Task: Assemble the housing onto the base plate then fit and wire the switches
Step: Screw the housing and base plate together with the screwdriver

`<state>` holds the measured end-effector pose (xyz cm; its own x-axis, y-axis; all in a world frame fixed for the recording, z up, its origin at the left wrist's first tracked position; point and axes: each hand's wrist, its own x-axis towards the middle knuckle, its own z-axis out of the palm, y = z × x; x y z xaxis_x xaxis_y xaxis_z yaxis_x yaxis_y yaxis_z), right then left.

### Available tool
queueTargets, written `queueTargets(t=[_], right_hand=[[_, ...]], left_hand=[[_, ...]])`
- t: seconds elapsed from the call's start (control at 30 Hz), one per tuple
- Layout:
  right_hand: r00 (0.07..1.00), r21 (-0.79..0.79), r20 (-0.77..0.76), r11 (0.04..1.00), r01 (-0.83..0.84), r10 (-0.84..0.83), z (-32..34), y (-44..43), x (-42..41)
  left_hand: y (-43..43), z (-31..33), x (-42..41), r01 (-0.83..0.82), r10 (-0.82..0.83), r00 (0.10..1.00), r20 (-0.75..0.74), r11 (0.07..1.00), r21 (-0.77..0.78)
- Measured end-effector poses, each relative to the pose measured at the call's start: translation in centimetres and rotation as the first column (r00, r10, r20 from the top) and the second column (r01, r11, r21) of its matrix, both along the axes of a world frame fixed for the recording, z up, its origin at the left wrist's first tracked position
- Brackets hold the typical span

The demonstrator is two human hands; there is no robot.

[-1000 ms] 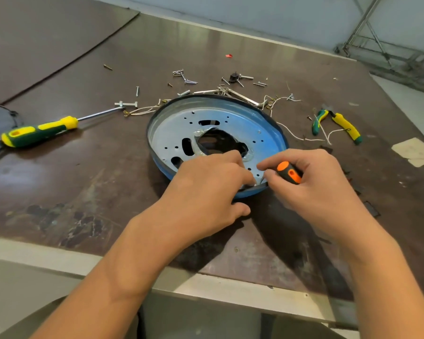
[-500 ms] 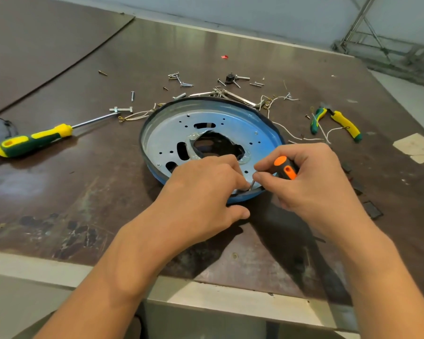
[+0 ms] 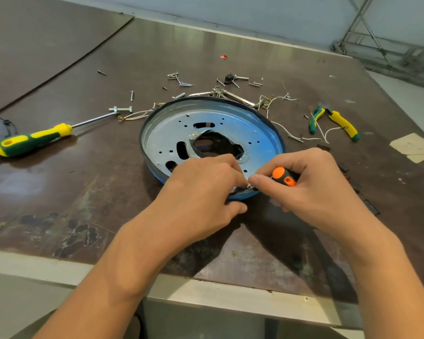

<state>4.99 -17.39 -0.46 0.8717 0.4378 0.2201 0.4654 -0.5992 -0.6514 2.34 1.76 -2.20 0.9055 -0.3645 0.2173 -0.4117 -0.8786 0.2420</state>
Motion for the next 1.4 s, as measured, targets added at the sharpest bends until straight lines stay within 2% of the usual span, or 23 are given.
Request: queueTargets(t=[0.13, 0.27, 0.4, 0.5, 0.57, 0.63, 0.7, 0.73, 0.8, 0.83, 0.87, 0.97, 1.1, 1.2, 1.4], right_hand=[[0.997, 0.209, 0.044, 0.976, 0.054, -0.064, 0.2, -0.5, 0.0], [0.975, 0.521, 0.094, 0.845, 0.125, -0.202, 1.3, -0.8, -0.2], [0.994, 0.732, -0.008, 0.677, 0.081, -0.11, 2.4, -0.1, -0.5], [0.996, 0.856, -0.081, 0.514, 0.051, 0.035, 2.9, 0.7, -0.6], [0.991, 0.882, -0.096, 0.468, 0.043, 0.09, 3.0, 0.9, -0.6], [0.996, 0.823, -0.084, 0.563, 0.067, 0.005, 2.7, 0.8, -0.4], [0.993, 0.675, -0.039, 0.729, 0.11, -0.114, 1.9, 0.7, -0.1], [0.988, 0.558, -0.012, 0.819, 0.136, -0.156, 1.3, 0.6, 0.2], [0.976, 0.2, 0.06, 0.961, 0.192, -0.207, -0.1, 0.5, 1.1], [0.972, 0.028, 0.083, 0.975, 0.219, -0.22, -0.5, 0.5, 1.3], [0.97, -0.075, 0.088, 0.97, 0.232, -0.225, -0.8, 0.5, 1.3], [0.966, -0.098, 0.08, 0.963, 0.251, -0.244, -1.1, 0.8, 1.3], [0.965, -0.05, 0.098, 0.968, 0.248, -0.242, -1.5, 0.9, 1.0], [0.966, -0.032, 0.115, 0.971, 0.237, -0.232, -1.8, 0.7, 1.0], [0.964, -0.013, 0.138, 0.973, 0.231, -0.228, -2.2, 0.7, 0.9]], left_hand=[[0.1, -0.1, 0.1, -0.006, 0.005, 1.0, -0.015, 1.0, -0.01], [0.2, 0.0, -0.2, -0.009, 0.009, 1.0, -0.002, 0.998, -0.058], [0.2, 0.1, -0.2, 0.013, -0.014, 1.0, -0.02, 0.999, -0.04], [0.3, 0.2, -0.1, 0.015, -0.017, 0.999, -0.045, 0.999, -0.052], [0.3, 0.3, -0.2, 0.008, -0.015, 0.996, -0.084, 0.997, -0.073], [0.3, 0.7, -0.2, -0.001, -0.01, 0.992, -0.128, 0.997, -0.082], [0.2, 1.1, -0.3, -0.018, 0.001, 0.988, -0.156, 0.994, -0.105], [0.1, 1.2, -0.3, -0.023, 0.002, 0.986, -0.164, 0.992, -0.125], [-0.1, 1.5, -0.3, -0.032, 0.012, 0.986, -0.168, 0.993, -0.114], [-0.3, 1.6, -0.3, -0.035, 0.02, 0.986, -0.167, 0.996, -0.086], [-0.5, 1.8, 0.0, -0.037, 0.027, 0.986, -0.166, 0.998, -0.055], [-0.8, 2.5, 1.7, -0.041, 0.041, 0.981, -0.188, 0.999, 0.004], [-0.7, 2.3, 3.8, -0.035, 0.002, 0.952, -0.305, 0.994, -0.101], [-0.6, 1.4, 3.9, -0.011, -0.059, 0.94, -0.336, 0.979, -0.202], [-0.2, 1.2, 3.7, 0.029, -0.111, 0.919, -0.378, 0.976, -0.216]])
